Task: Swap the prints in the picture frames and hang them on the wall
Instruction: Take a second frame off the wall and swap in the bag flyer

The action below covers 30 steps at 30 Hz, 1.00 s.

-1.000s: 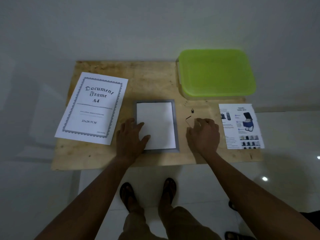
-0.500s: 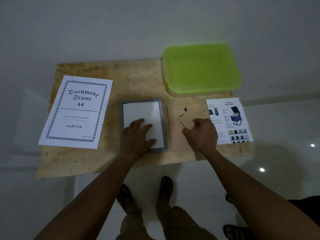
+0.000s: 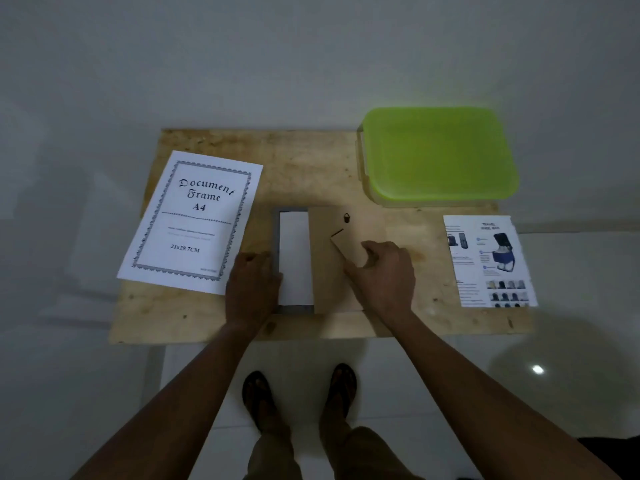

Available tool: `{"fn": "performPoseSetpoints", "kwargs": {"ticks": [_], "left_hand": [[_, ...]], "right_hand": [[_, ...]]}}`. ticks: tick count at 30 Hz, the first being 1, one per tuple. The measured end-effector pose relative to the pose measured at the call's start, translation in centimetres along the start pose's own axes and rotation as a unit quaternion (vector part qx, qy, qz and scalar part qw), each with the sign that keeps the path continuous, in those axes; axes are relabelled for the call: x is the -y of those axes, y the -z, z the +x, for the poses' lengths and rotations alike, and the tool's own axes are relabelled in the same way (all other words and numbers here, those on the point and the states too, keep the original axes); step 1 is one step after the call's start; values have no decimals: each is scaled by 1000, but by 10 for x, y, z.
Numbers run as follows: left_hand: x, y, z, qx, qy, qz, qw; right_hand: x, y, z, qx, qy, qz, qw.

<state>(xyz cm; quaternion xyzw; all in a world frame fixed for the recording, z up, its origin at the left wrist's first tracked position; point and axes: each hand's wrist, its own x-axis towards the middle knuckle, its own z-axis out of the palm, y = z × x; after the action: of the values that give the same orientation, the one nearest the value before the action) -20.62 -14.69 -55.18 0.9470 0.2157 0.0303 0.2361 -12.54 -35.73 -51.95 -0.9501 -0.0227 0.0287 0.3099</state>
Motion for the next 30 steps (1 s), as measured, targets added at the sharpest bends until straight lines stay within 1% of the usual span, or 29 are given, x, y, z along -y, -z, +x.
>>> {"fn": "performPoseSetpoints", "kwargs": {"ticks": [4, 8, 16, 23, 30], "left_hand": [[10, 8, 1, 29, 53, -108, 992], [21, 6, 6, 73, 105, -191, 973], [30, 13, 13, 110, 110, -264, 952], [33, 9, 13, 100, 103, -280, 949], [34, 8, 13, 102, 87, -253, 958]], "right_hand": [[17, -21, 8, 16, 25, -49, 998], [28, -36, 14, 23, 39, -75, 996], [38, -52, 5, 33, 38, -79, 996], [40, -61, 5, 22, 27, -75, 997], [32, -68, 3, 30, 25, -73, 997]]}}
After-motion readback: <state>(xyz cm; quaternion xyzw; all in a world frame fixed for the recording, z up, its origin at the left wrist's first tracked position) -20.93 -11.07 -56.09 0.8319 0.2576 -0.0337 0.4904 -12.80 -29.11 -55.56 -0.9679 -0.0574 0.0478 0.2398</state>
